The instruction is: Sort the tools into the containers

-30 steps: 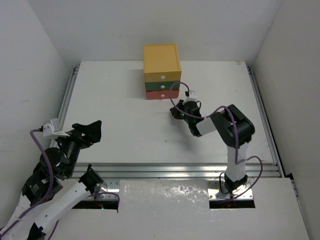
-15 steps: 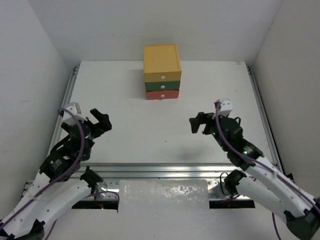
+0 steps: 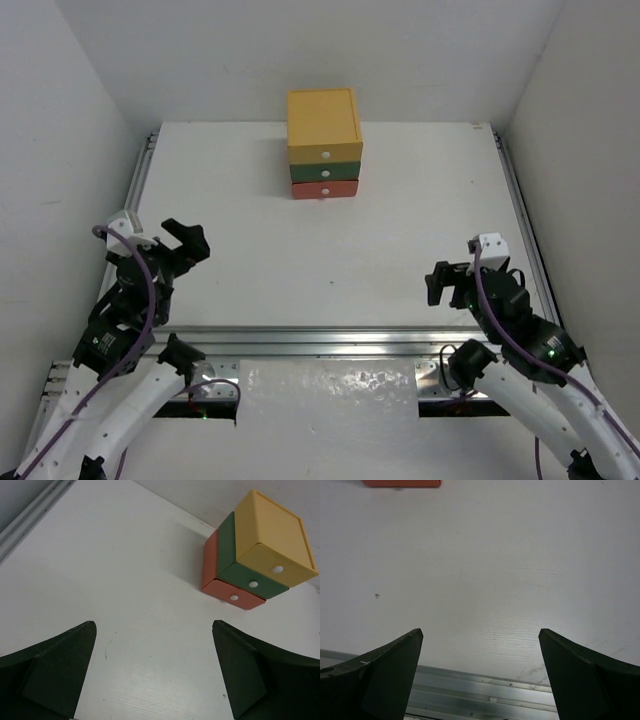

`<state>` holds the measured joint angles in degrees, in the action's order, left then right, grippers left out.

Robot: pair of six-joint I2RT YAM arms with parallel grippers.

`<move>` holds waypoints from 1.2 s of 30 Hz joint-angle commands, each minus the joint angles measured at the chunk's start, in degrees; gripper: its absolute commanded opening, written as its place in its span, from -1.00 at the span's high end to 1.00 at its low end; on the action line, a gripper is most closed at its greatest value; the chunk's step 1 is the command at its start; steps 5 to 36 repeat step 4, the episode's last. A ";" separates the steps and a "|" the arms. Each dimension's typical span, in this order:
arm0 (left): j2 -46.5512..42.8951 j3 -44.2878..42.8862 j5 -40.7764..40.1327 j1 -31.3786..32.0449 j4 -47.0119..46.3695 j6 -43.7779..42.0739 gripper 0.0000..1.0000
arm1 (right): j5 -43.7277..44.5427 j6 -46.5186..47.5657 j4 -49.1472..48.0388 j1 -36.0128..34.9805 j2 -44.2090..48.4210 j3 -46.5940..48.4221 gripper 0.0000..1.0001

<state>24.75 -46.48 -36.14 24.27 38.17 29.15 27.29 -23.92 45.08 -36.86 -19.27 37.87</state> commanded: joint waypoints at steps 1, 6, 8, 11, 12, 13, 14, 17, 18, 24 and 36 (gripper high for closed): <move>-0.41 0.86 1.95 -0.37 -3.10 -1.28 -1.00 | 0.31 0.55 1.15 -0.14 0.20 1.68 -0.98; -0.49 0.78 1.86 -0.45 -2.84 -1.11 -0.99 | -0.30 0.80 -0.68 -0.05 0.63 1.07 -0.98; -0.49 0.78 1.86 -0.45 -2.84 -1.11 -0.99 | -0.30 0.80 -0.68 -0.05 0.63 1.07 -0.98; -0.49 0.78 1.86 -0.45 -2.84 -1.11 -0.99 | -0.30 0.80 -0.68 -0.05 0.63 1.07 -0.98; -0.49 0.78 1.86 -0.45 -2.84 -1.11 -0.99 | -0.30 0.80 -0.68 -0.05 0.63 1.07 -0.98; -0.49 0.78 1.86 -0.45 -2.84 -1.11 -0.99 | -0.30 0.80 -0.68 -0.05 0.63 1.07 -0.98; -0.49 0.78 1.86 -0.45 -2.84 -1.11 -0.99 | -0.30 0.80 -0.68 -0.05 0.63 1.07 -0.98; -0.49 0.78 1.86 -0.45 -2.84 -1.11 -0.99 | -0.30 0.80 -0.68 -0.05 0.63 1.07 -0.98; -0.49 0.78 1.86 -0.45 -2.84 -1.11 -0.99 | -0.30 0.80 -0.68 -0.05 0.63 1.07 -0.98; -0.49 0.78 1.86 -0.45 -2.84 -1.11 -0.99 | -0.30 0.80 -0.68 -0.05 0.63 1.07 -0.98; -0.49 0.78 1.86 -0.45 -2.84 -1.11 -0.99 | -0.30 0.80 -0.68 -0.05 0.63 1.07 -0.98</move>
